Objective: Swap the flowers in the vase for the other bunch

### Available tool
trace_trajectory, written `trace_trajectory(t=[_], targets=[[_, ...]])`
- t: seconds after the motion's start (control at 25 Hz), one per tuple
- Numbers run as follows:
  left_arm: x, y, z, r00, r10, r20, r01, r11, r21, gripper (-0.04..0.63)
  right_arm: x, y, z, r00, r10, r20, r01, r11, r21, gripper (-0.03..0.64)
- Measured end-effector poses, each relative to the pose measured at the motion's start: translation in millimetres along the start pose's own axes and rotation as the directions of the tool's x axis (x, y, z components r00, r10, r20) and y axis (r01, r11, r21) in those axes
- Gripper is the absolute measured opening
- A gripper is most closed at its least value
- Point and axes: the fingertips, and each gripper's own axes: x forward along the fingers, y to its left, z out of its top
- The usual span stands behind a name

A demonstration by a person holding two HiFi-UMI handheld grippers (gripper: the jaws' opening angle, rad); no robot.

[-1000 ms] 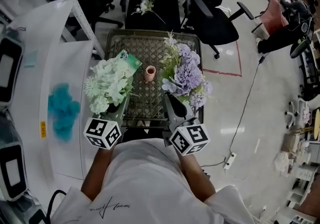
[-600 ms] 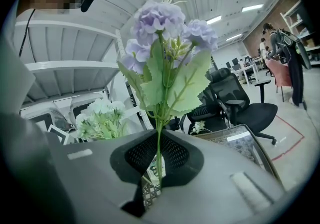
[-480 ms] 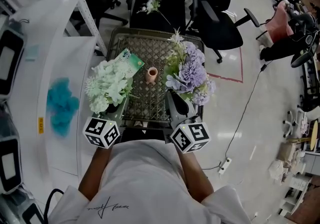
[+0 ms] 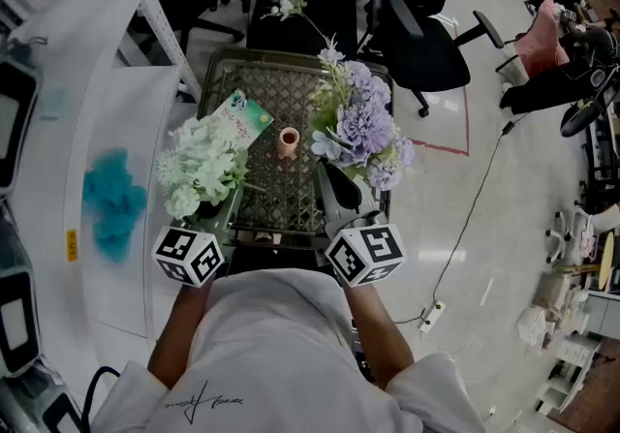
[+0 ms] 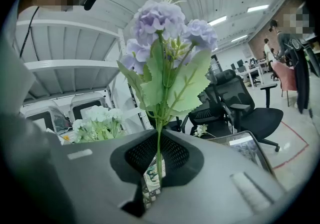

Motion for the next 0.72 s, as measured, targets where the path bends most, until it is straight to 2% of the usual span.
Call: trace_trajectory(t=[0.2,0.4,0.72], targets=[[1,4,-5,1.0,0.011,-0.017,-0.011,1.0,-0.009,0.069,10,-4,2,1.0,0.007,-0.007,-0.008,1.0,-0.02,0.023],[-1,6,-6,0.999,0.029,-0.029,-0.028,0.999,0.017,0.069,23,-6,3,1.0,0.02,-0.013,-0.02,0.999,-0.025,0.023],[-3,12,-6,0.999,0.041,-0.021,-0.041,0.999,-0.025,0.071,38,-11,3,0.999,0.033,-0.014,-0.034,0.999,-0.04,0.023]])
